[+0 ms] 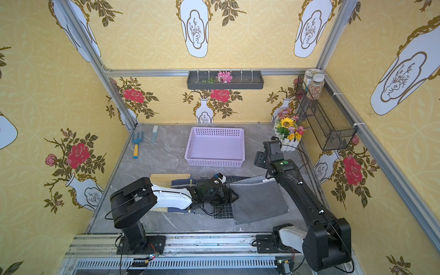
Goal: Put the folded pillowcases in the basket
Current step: Move the pillowcase to the center of the board.
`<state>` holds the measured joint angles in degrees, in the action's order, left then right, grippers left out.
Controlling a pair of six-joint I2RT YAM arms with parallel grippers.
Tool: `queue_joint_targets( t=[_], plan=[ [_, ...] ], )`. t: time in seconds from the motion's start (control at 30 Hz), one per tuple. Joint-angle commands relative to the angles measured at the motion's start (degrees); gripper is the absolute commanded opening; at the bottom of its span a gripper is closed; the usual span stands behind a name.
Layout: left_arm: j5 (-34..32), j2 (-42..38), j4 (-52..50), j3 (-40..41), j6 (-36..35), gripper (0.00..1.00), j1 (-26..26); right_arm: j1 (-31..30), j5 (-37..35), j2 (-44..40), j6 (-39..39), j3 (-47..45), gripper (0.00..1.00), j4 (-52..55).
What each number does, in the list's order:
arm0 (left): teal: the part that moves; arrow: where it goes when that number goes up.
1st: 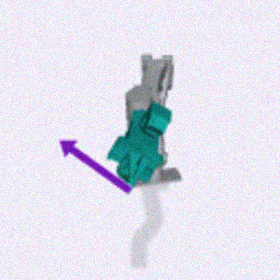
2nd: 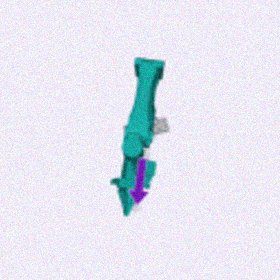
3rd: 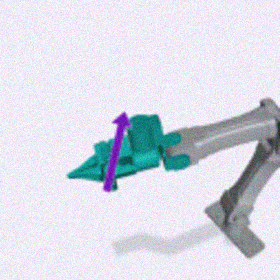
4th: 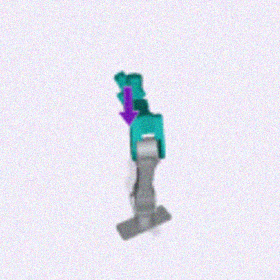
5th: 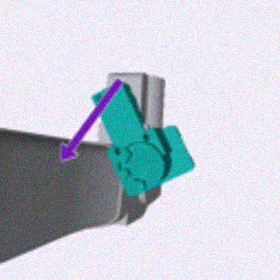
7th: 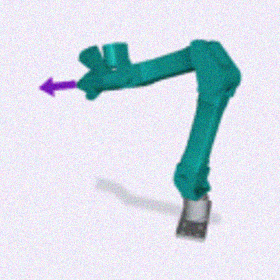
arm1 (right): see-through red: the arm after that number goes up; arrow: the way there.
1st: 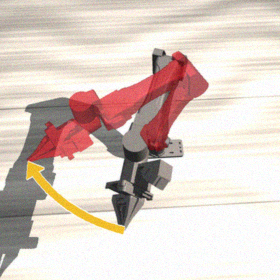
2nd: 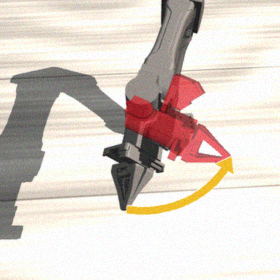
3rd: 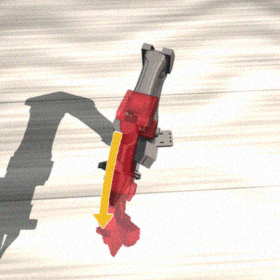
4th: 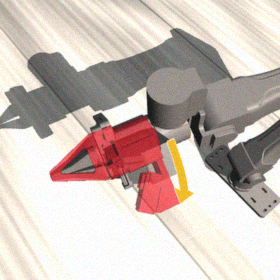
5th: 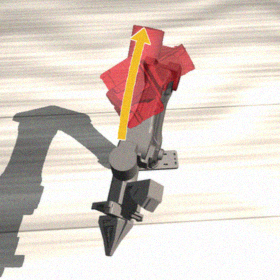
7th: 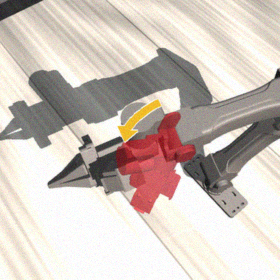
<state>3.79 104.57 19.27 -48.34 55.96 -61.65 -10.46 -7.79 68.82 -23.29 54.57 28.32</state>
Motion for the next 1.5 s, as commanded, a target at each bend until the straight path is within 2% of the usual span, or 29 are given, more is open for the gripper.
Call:
queue_joint_targets(
  t=[0.0, 0.2, 0.4, 0.5, 0.73, 1.07, 1.23, 1.33, 1.47],
  plan=[
    [0.3, 1.5, -1.2, -0.9, -0.6, 0.71, -0.2, 0.1, -0.8, -0.5, 0.8, -0.2, 0.73, -0.5],
    [0.0, 1.9, -1.2, -1.8, -1.5, 0.58, -0.4, 0.1, -0.9, -0.8, 0.8, -0.6, 0.73, -0.2],
    [-0.2, 2.6, -1.5, -1.4, -1.4, 0.36, -0.4, 0.2, -1.1, -1.7, 0.9, -0.5, 0.74, 0.2],
    [0.1, 2.7, -1.6, -1.0, -1.2, 0.2, -0.4, 0.2, -1.3, -2.0, 1.1, -0.3, 0.73, 0.8],
    [-1.4, 1.6, -5.5, -0.6, -2.3, 0.0, -0.1, 0.2, -1.6, -2.9, 1.5, -0.5, 0.73, 1.9],
    [1.2, -2.9, -9.4, 5.4, -7.4, 0.0, 6.1, 0.2, 0.6, -3.1, 2.5, -1.4, 0.74, 6.0],
    [1.9, -5.9, -11.3, 7.8, -10.6, 0.0, 8.9, 0.1, 3.8, -3.2, 2.3, -3.1, 0.75, 8.5],
    [2.1, -6.9, -11.7, 8.4, -11.4, 0.0, 9.7, 0.2, 6.4, -2.6, 1.3, -4.2, 0.8, 9.6],
    [2.9, -8.1, -11.5, 9.4, -11.6, 0.0, 11.2, 0.3, 9.2, -0.5, 0.5, -5.0, 0.81, 11.5]
  ],
)
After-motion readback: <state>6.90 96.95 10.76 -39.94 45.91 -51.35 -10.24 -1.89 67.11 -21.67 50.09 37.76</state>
